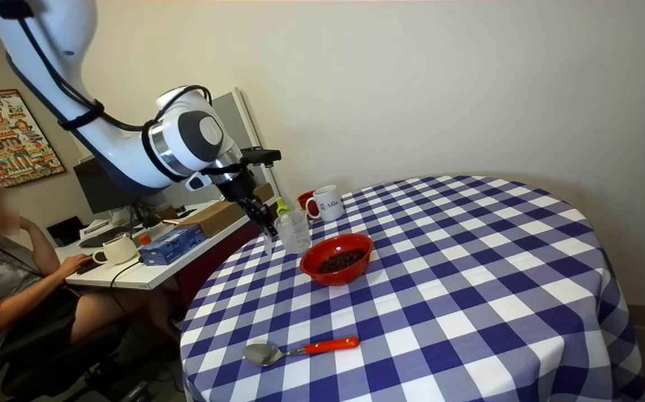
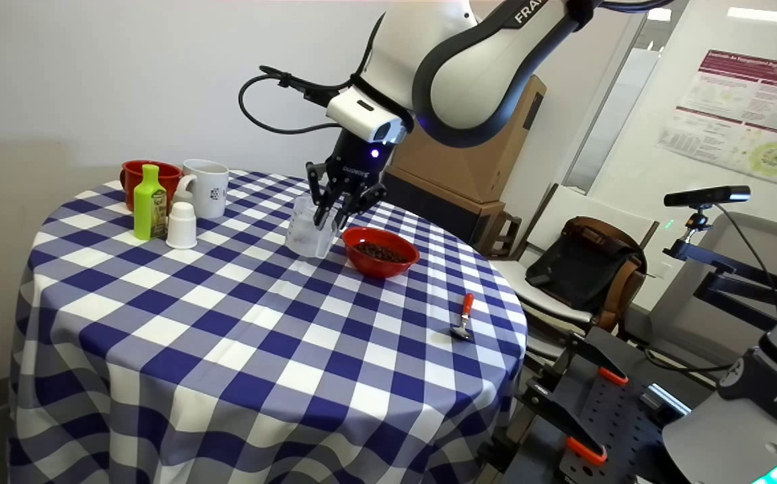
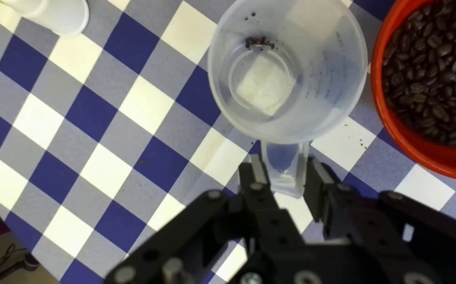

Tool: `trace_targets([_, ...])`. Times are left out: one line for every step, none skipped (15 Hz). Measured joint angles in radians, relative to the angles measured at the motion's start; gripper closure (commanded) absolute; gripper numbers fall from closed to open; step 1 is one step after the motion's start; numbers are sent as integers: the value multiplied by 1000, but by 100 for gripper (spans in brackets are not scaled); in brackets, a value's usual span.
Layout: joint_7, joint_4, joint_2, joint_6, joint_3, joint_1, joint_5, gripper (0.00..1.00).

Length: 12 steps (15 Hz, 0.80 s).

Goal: Pour the contents in the clear jug into the red bowl

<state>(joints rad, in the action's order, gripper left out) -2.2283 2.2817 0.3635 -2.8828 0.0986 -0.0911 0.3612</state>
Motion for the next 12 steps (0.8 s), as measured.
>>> trace_targets([5, 3, 0, 6, 0, -1, 8, 93])
trace_targets([6, 7, 0, 14, 0, -1, 12, 93])
trace_targets([6, 12, 0, 23, 2, -2, 13, 93])
trace_targets([6, 16, 0, 29, 3, -2, 13, 93])
trace_targets([6, 22, 0, 31, 4, -1, 13, 93])
trace_targets([6, 28, 0, 31, 4, -1, 13, 48])
trace_targets([6, 34, 0, 31, 4, -1, 13, 47])
trace_targets([7, 39, 0, 29, 6, 0, 13, 40])
trace_targets([8, 43, 0, 27, 7, 1, 12, 34])
trace_targets([10, 45, 0, 25, 10, 3, 11, 26])
trace_targets([10, 46, 0, 25, 16, 7, 5, 19])
trace_targets([11, 46, 0, 25, 25, 12, -5, 11])
